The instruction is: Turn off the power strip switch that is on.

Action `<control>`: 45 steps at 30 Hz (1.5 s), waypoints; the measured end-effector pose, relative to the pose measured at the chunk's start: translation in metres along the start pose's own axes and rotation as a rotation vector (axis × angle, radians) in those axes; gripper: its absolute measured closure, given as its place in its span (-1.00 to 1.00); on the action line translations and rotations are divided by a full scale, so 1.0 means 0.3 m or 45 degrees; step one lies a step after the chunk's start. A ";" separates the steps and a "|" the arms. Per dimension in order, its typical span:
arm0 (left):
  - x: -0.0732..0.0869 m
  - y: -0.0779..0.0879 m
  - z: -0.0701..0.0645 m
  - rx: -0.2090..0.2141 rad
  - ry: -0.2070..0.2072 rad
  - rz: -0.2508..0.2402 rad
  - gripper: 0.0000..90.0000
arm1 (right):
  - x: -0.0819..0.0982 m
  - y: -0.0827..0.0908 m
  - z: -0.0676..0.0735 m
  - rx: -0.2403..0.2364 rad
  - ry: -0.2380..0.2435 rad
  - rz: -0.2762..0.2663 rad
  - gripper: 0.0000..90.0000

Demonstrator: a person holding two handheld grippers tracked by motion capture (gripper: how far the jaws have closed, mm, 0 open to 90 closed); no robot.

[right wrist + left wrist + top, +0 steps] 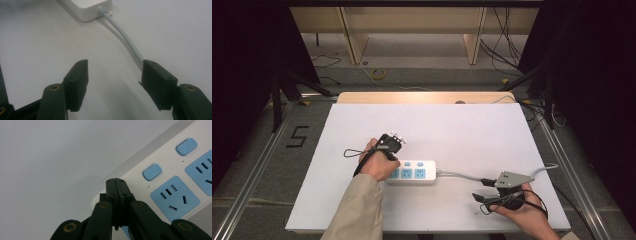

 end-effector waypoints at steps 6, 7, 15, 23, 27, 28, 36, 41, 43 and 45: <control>0.003 0.008 0.004 0.015 0.011 -0.025 0.99 | 0.000 -0.001 0.000 0.000 -0.001 -0.002 -0.13; 0.001 0.010 0.004 0.018 0.012 -0.034 0.99 | 0.000 -0.001 0.000 0.000 -0.001 -0.002 -0.13; -0.004 0.044 0.006 0.037 0.011 -0.096 0.86 | 0.001 -0.001 -0.001 0.000 -0.003 -0.002 -0.13; 0.007 0.074 0.023 0.039 0.028 -0.151 0.74 | 0.001 -0.002 0.000 0.000 -0.002 0.000 -0.13; 0.013 0.085 0.030 0.046 0.040 -0.177 0.62 | 0.001 -0.002 0.000 0.001 -0.001 0.000 -0.13; 0.016 0.088 0.031 0.047 0.043 -0.181 0.58 | 0.001 -0.002 0.000 0.001 -0.001 0.000 -0.13; 0.036 0.105 0.045 0.080 0.094 -0.222 0.39 | 0.001 -0.002 0.000 0.002 -0.001 -0.001 -0.13; 0.054 0.106 0.057 0.112 0.143 -0.250 0.28 | 0.001 -0.002 -0.001 0.002 -0.002 -0.001 -0.13; 0.064 0.105 0.063 0.114 0.159 -0.258 0.24 | 0.002 -0.001 -0.001 0.001 -0.004 -0.001 -0.13; 0.075 0.104 0.071 0.118 0.163 -0.264 0.20 | 0.002 -0.002 -0.001 0.001 -0.004 -0.001 -0.13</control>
Point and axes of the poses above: each handheld gripper's, and its own axes: y roughly backward along the jaws, x roughly out of its underside, z roughly to its left, the point moved 10 cm from there along -y, roughly forward along the jaws, and after that the axes turned 13 degrees about y, right-handed, at the moved point
